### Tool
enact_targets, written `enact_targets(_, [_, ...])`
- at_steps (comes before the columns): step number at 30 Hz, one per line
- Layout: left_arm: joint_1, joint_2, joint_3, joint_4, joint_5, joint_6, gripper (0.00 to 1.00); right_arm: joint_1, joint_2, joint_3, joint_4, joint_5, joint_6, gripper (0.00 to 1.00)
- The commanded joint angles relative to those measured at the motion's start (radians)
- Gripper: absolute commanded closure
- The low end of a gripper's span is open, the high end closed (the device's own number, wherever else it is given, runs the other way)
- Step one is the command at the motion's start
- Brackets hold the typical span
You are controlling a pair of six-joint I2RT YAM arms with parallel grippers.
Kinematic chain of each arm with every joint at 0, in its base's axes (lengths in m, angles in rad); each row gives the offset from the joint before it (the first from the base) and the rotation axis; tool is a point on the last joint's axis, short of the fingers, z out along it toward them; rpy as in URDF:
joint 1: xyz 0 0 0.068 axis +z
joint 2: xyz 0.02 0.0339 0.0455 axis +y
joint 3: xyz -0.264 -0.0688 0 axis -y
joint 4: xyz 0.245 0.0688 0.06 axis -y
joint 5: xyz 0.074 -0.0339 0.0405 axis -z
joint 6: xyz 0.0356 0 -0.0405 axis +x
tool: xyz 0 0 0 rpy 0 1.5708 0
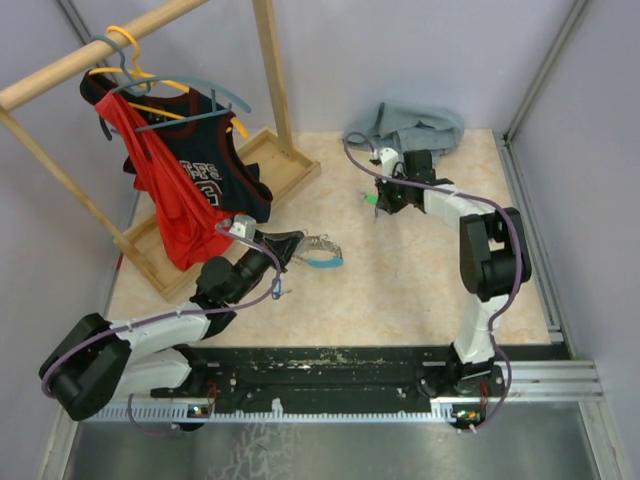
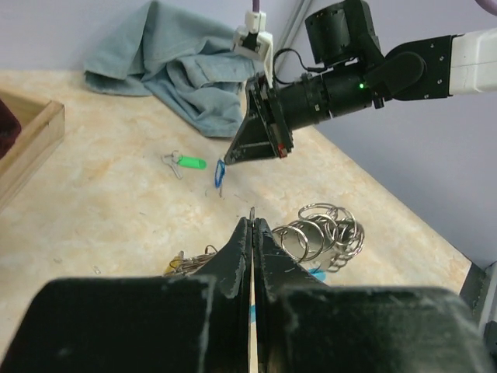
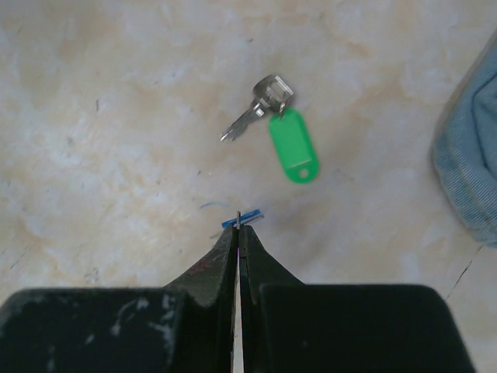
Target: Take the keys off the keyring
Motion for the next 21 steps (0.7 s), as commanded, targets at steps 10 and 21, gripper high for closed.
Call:
enact_targets(10, [0.023, 0.192, 0.28, -0.28, -0.142, -0.21, 1.0, -0.076, -0.111, 0.138, 0.043, -0.064, 0.084, 0.49])
enact_targets(21, [0.067, 0.47, 0.624, -0.628, -0.382, -0.361, 1.0, -0.139, -0.673, -0.266, 0.217, -0.273, 0.081, 0.06])
